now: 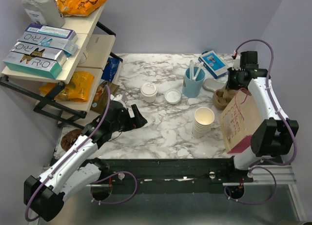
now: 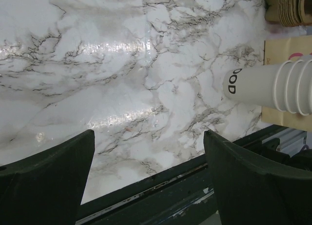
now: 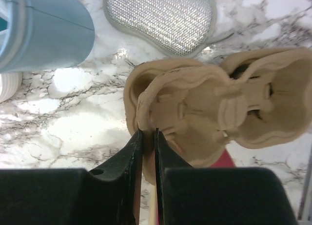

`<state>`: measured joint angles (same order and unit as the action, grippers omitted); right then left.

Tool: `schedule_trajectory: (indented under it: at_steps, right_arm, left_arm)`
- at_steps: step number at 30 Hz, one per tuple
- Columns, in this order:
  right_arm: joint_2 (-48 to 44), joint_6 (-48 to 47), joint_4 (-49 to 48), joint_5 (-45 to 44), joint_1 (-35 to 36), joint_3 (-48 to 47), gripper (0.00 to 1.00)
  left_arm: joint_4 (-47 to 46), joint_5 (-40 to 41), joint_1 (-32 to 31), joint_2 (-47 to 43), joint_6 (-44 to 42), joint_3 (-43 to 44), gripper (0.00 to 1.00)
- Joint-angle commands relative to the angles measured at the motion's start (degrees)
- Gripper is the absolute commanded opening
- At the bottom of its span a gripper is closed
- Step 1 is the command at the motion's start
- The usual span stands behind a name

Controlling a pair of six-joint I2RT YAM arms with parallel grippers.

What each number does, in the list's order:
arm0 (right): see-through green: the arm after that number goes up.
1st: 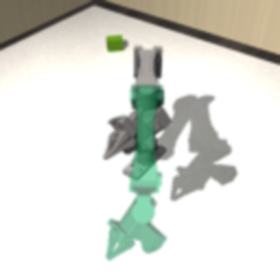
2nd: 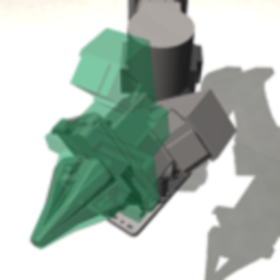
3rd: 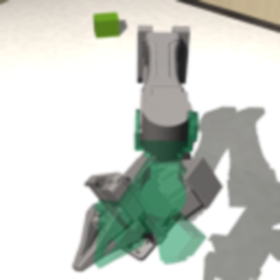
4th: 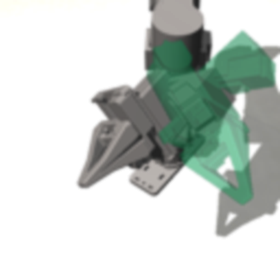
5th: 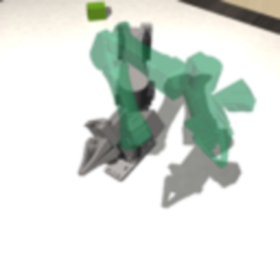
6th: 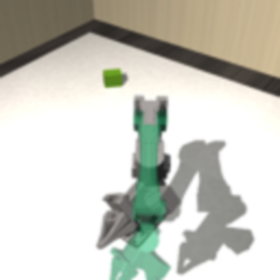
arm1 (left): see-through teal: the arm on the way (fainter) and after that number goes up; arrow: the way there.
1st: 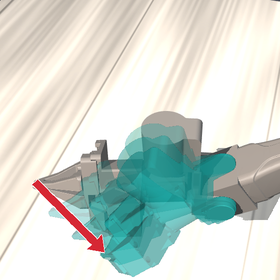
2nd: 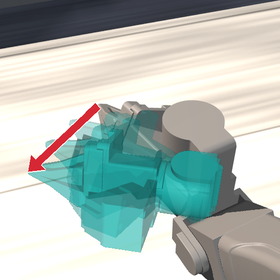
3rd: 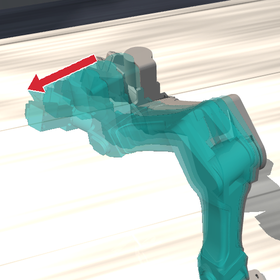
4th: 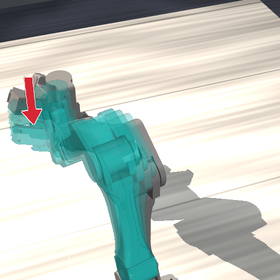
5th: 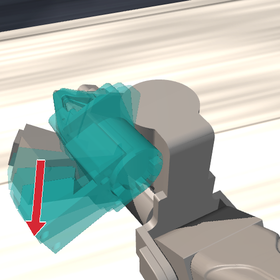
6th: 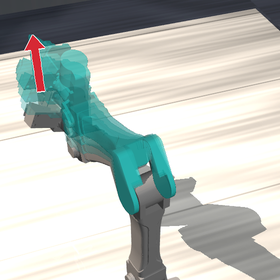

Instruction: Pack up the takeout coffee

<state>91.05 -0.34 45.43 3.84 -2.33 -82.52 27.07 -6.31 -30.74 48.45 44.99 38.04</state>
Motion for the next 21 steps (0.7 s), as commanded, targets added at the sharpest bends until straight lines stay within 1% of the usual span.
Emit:
schedule_trajectory:
  at_steps: [1,6,11,13,16,20,21]
  right_arm:
    - [-5.17,-6.25,-2.19,-0.57,0.92,-0.36,0.01]
    - [-7.90,-10.73,-3.68,-5.59,2.15,-2.20,0.01]
    - [-10.01,-12.49,-3.77,-6.38,2.15,-3.70,0.01]
    - [-10.53,-13.37,-3.16,-5.60,2.24,-3.00,0.01]
    - [-11.06,-15.65,-3.24,-6.46,4.60,-0.28,0.01]
    - [-12.55,-19.25,-7.54,-15.93,8.47,3.59,0.01]
    - [-13.69,-19.87,-10.33,-17.97,9.52,4.20,0.01]
  left_arm:
    - [-1.14,-1.52,0.24,0.33,-0.78,0.81,0.99]
    - [-1.32,-1.60,0.24,0.51,-0.61,0.72,0.99]
    - [-1.41,-2.04,0.24,0.33,-0.34,0.63,0.99]
    - [-1.23,-2.22,0.24,0.07,-0.26,0.54,0.99]
    - [-0.88,-1.87,0.24,-0.28,0.01,0.45,0.99]
    - [-0.26,-1.61,0.24,-0.37,-0.17,0.72,0.99]
    - [-0.26,-1.52,0.24,-0.37,-0.17,0.72,0.99]
